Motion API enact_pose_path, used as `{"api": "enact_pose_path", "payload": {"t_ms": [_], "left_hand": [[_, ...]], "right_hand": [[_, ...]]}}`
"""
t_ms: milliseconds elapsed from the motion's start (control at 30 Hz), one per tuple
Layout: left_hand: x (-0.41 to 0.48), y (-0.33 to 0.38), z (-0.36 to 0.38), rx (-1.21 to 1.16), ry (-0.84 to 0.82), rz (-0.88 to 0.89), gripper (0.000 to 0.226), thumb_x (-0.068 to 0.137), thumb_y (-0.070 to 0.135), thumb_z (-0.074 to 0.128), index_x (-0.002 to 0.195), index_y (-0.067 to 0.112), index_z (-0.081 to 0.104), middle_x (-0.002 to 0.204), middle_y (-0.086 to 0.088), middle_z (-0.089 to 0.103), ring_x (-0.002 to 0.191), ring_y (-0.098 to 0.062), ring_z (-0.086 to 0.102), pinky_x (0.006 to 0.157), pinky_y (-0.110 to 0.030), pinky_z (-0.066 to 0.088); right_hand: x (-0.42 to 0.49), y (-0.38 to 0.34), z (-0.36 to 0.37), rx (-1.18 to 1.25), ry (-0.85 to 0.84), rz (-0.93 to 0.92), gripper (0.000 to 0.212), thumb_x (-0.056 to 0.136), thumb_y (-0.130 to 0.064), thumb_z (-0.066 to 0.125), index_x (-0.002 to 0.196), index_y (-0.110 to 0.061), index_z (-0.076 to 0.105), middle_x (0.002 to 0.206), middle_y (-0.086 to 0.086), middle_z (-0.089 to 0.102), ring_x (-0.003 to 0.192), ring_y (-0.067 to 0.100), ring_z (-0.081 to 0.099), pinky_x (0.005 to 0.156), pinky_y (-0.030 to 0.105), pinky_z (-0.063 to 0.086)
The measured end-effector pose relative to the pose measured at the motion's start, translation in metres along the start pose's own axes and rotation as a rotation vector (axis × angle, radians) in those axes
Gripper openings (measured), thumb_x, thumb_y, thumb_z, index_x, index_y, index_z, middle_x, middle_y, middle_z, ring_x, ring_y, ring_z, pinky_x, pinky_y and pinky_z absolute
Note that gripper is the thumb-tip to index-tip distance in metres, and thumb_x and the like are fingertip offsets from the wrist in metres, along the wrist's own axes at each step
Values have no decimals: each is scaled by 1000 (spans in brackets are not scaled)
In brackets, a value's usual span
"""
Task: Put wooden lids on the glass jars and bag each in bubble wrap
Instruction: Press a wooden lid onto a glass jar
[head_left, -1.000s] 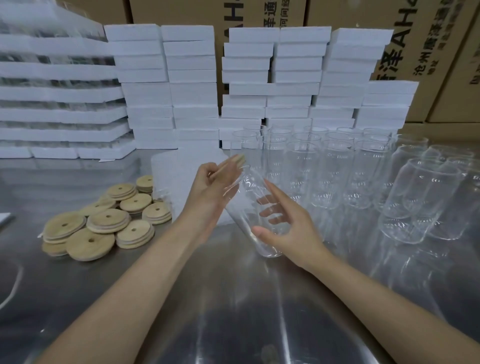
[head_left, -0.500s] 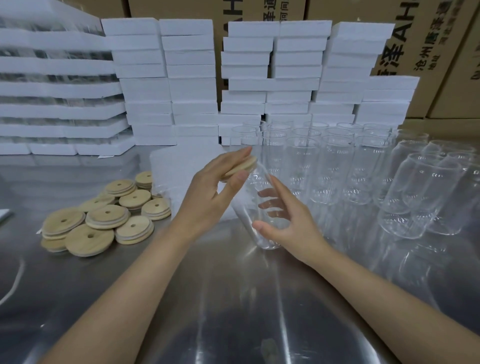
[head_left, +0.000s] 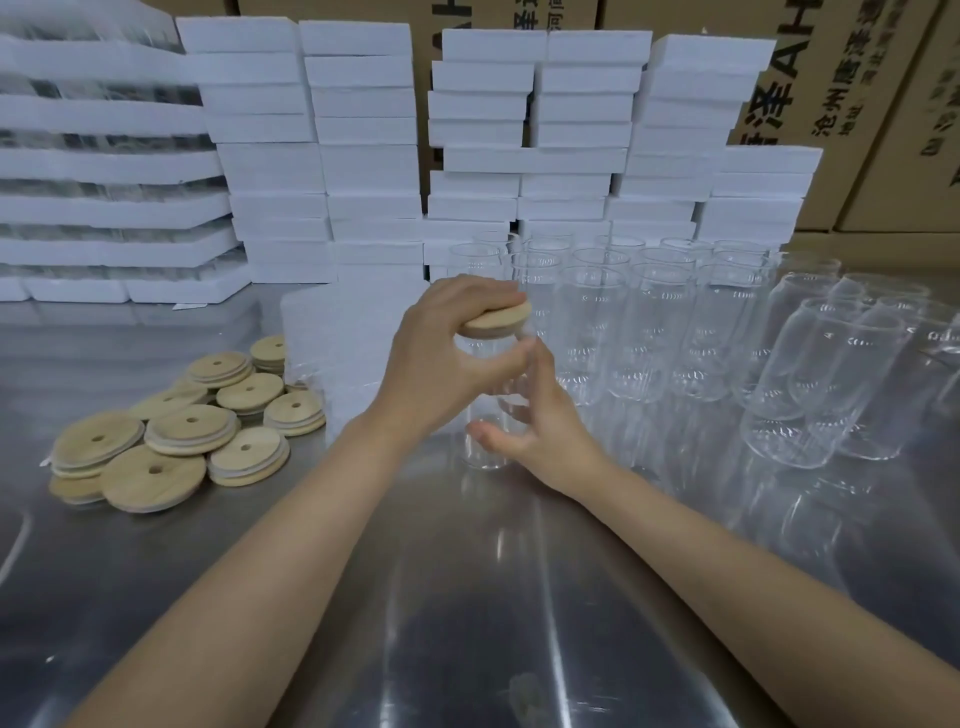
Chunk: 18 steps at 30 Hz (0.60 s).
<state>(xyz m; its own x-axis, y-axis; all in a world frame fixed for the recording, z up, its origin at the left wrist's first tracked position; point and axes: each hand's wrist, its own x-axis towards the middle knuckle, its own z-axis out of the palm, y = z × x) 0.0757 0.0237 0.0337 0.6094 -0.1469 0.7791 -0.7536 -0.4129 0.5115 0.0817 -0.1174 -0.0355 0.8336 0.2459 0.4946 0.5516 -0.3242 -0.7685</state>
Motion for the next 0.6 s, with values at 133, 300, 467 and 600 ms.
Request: {"api": "enact_pose_path", "payload": {"t_ms": [133, 300, 467, 600], "left_hand": [[7, -1, 17, -45, 55, -46, 23, 76, 30, 70, 98, 21, 69, 99, 9, 63, 102, -9, 60, 88, -36, 49], [-2, -16, 10, 43, -86, 17, 43, 88, 42, 61, 126, 24, 54, 147, 16, 33, 134, -6, 37, 108, -29, 36], [-14, -46, -36, 455, 175, -39, 28, 97, 30, 49, 119, 19, 62, 138, 2, 50, 123, -22, 45, 101, -35, 29], [-18, -68, -47, 784, -26, -345, 43, 90, 41, 60, 125, 14, 60, 129, -5, 57, 120, -30, 47, 96, -40, 30]], "right_hand": [[5, 11, 0, 44, 38, 42, 94, 70, -50, 80, 142, -45, 19, 127, -38, 40, 112, -1, 58, 93, 19, 50], [7, 11, -6, 75, 99, 78, 89, 74, -32, 84, 143, -35, 27, 126, -23, 50, 117, -7, 53, 95, 12, 45], [6, 7, -13, 98, 110, 119, 93, 68, -40, 85, 143, -37, 31, 120, -10, 49, 111, -3, 55, 93, 13, 47], [5, 8, -15, 125, 95, 149, 99, 62, -49, 81, 146, -39, 29, 120, -8, 51, 112, -6, 55, 97, 14, 47]]}}
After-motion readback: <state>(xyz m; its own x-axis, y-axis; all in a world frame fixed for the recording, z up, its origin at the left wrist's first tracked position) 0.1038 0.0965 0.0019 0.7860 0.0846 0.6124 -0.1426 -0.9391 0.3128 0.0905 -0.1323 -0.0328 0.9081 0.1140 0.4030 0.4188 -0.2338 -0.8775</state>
